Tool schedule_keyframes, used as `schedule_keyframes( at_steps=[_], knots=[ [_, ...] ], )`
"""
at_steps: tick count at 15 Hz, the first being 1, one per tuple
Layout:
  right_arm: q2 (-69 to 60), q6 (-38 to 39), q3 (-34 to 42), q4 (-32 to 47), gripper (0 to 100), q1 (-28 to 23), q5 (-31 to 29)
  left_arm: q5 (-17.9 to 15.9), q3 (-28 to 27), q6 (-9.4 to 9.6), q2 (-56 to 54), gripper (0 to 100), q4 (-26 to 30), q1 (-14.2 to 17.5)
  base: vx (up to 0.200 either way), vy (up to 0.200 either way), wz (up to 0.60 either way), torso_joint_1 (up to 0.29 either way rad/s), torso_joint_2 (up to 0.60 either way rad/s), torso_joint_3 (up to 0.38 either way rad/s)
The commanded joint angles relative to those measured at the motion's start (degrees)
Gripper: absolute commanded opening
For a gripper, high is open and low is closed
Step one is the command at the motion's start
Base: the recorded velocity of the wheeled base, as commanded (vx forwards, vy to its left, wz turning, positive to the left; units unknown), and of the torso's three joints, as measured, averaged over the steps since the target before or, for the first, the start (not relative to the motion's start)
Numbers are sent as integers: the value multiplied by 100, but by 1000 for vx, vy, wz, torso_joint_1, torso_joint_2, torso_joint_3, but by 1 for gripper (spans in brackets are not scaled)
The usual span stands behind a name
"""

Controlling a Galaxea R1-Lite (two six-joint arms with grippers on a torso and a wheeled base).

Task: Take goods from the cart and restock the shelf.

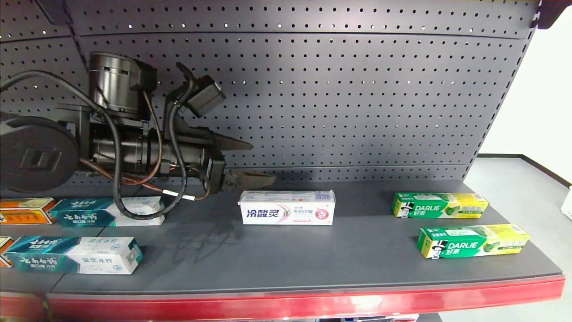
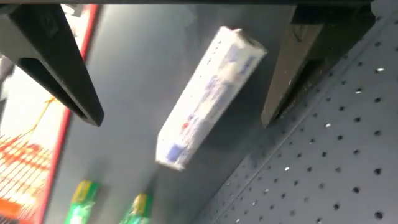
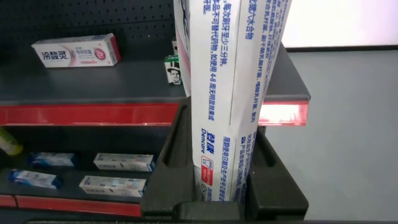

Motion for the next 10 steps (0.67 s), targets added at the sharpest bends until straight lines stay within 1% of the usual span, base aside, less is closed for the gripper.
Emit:
schedule_keyframes(
  at_steps=[1, 2, 3, 5, 6, 7, 9, 10],
  knots=[
    [-19, 59, -23, 1, 0, 2, 34, -11, 107, 526, 166, 100, 112, 184, 0, 0, 0, 0, 0, 0],
    [-19, 50, -32, 1, 0, 2, 34, -11, 160, 702, 140, 100, 350, 184, 0, 0, 0, 0, 0, 0],
    [-19, 59, -49, 1, 0, -7, 34, -20, 177, 737, 122, 100, 473, 193, 0, 0, 0, 0, 0, 0],
    [-28, 59, -41, 1, 0, -7, 43, -3, 423, 746, -45, 100, 429, 193, 0, 0, 0, 0, 0, 0],
    [-63, 59, 3, 1, 0, -16, 43, -3, 661, 746, -194, 100, 359, 193, 0, 0, 0, 0, 0, 0],
    [-81, 59, 91, -25, 0, -16, 34, -3, 1118, 728, -414, 100, 69, 193, 0, 0, 0, 0, 0, 0],
    [-81, 33, 197, -61, 0, -16, -10, -3, 1786, 684, -713, 100, -292, 193, 0, 0, 0, 0, 0, 0],
    [-81, 33, 197, -61, 0, -16, -19, -3, 1979, 676, -836, 100, -353, 193, 0, 0, 0, 0, 0, 0]
  ],
)
